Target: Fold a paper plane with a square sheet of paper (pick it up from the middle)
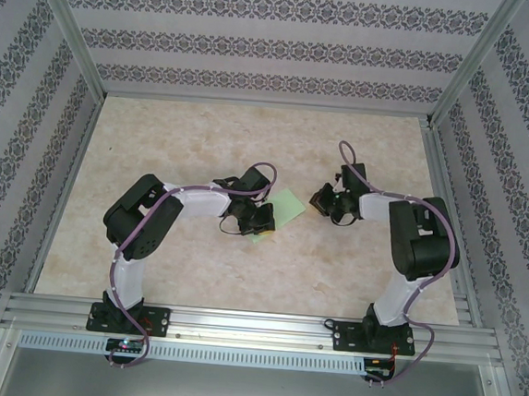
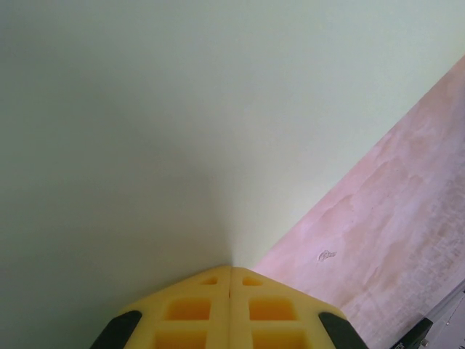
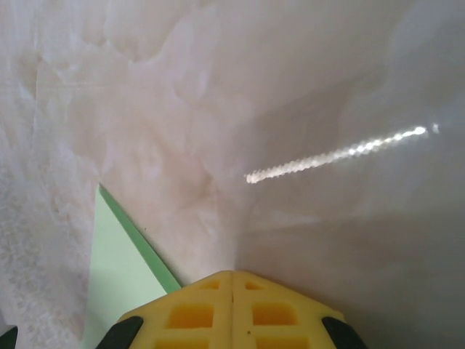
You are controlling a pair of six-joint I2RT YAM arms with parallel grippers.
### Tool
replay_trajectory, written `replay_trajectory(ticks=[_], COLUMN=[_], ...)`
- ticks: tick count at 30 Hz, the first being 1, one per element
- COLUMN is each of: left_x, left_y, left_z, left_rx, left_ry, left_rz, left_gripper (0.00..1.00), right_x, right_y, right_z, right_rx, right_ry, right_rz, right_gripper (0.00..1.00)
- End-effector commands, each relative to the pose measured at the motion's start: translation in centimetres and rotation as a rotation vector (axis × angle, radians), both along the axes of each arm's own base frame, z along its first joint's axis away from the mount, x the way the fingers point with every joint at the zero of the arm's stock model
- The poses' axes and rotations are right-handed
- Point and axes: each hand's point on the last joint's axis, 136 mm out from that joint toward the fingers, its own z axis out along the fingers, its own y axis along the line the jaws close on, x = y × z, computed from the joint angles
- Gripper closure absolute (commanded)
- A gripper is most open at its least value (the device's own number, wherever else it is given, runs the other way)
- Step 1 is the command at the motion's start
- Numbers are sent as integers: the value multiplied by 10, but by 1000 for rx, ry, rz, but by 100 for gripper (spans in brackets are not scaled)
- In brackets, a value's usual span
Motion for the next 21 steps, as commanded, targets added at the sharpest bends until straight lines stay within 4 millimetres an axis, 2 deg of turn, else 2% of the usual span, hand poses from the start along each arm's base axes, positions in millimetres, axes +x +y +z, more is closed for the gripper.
replay_trajectory(ticks=[1,3,6,14,17,21], left_x=[-28,-26,-25,-23,-21,-15], left_y=[28,25,23,20,17,8], left_z=[-31,-30,-29,-25,-21,-9], left_rx=[148,134,126,112,96,51], left_ry=[104,99,95,82,68,15], left_rz=[-1,-4,-7,-14,-26,-62], left_gripper=[100,100,100,100,100,100], right_x=[1,-9,-24,-46,-48,-53], right_y=[6,16,35,82,87,80], right_z=[31,39,41,14,4,-12], right_rx=[-13,-6,6,27,28,-10], right_ry=[-92,-109,-106,-35,-11,31], right_rz=[31,59,104,202,210,205], right_gripper=[100,100,100,100,100,100])
